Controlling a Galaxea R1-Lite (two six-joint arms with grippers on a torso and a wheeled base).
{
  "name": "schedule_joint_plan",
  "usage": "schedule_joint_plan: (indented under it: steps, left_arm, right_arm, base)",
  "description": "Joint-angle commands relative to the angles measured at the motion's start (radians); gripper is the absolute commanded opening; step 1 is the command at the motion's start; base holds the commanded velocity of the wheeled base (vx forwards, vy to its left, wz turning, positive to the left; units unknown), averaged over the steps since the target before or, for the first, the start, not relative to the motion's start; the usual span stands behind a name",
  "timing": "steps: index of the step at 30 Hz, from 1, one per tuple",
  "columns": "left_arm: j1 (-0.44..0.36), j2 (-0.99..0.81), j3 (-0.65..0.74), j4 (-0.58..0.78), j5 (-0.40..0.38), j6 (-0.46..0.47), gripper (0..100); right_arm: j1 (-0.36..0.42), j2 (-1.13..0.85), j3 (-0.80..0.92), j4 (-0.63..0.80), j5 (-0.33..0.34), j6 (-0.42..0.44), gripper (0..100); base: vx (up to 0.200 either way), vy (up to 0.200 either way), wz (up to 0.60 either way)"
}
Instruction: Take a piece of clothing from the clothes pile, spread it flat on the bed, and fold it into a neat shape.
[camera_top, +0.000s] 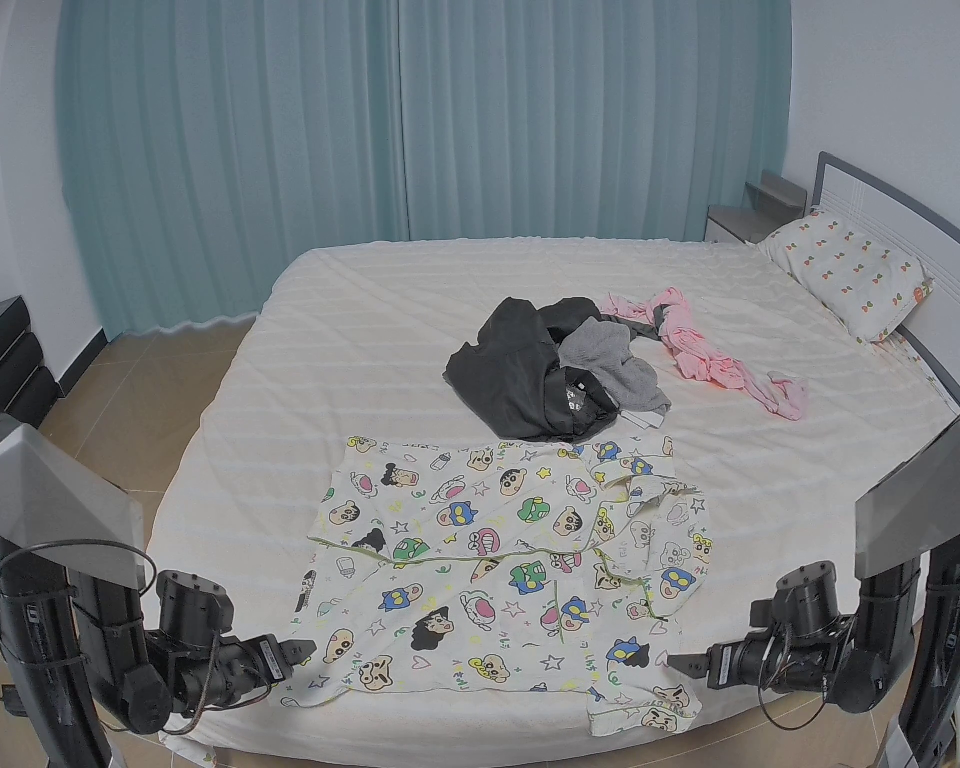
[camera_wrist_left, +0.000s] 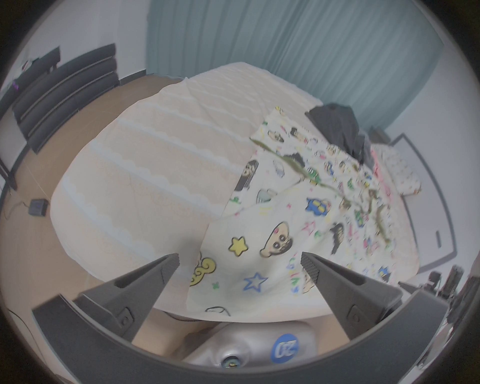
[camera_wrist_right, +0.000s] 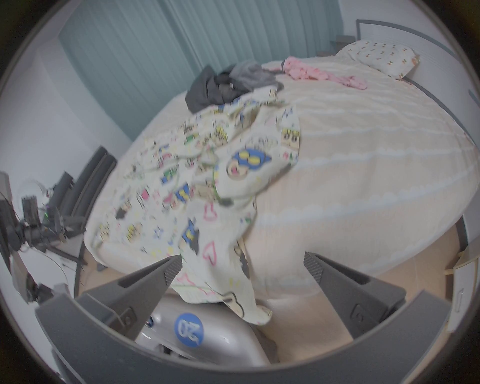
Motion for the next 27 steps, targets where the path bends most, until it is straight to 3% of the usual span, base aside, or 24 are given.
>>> schedule_joint_plan:
  steps: [1,4,9,14,18,27]
  left_arm:
    - [0.097,-0.207,-0.034,-0.029,-0.207,-0.188,100]
    - [0.097,-0.241,-0.091,-0.029,-0.263,-0.348,100]
    - [0.097,-0.23,-0.097,-0.03,-0.312,-0.38,100]
    - [0.094,-0.227,-0.095,-0.03,-0.328,-0.402,100]
    - [0.094,-0.224,-0.099,-0.03,-0.373,-0.426,100]
    - [0.089,-0.211,-0.099,-0.03,-0.401,-0.426,100]
  right_arm:
    - [-0.098,-0.193,-0.165,-0.007,0.076,0.113,100]
    - [-0.093,-0.163,-0.318,0.033,0.071,0.229,100]
    - [-0.102,-0.089,-0.489,0.148,0.059,0.364,100]
    - [-0.168,-0.015,-0.559,0.243,0.063,0.335,100]
    - [-0.248,0.081,-0.653,0.368,0.071,0.225,100]
    - [-0.299,0.198,-0.852,0.522,0.071,0.214,100]
  base:
    - [0.0,0.0,0.0]
    - [0.0,0.0,0.0]
    - [0.0,0.0,0.0]
    - [0.0,0.0,0.0]
    - [0.0,0.0,0.0]
    - [0.0,0.0,0.0]
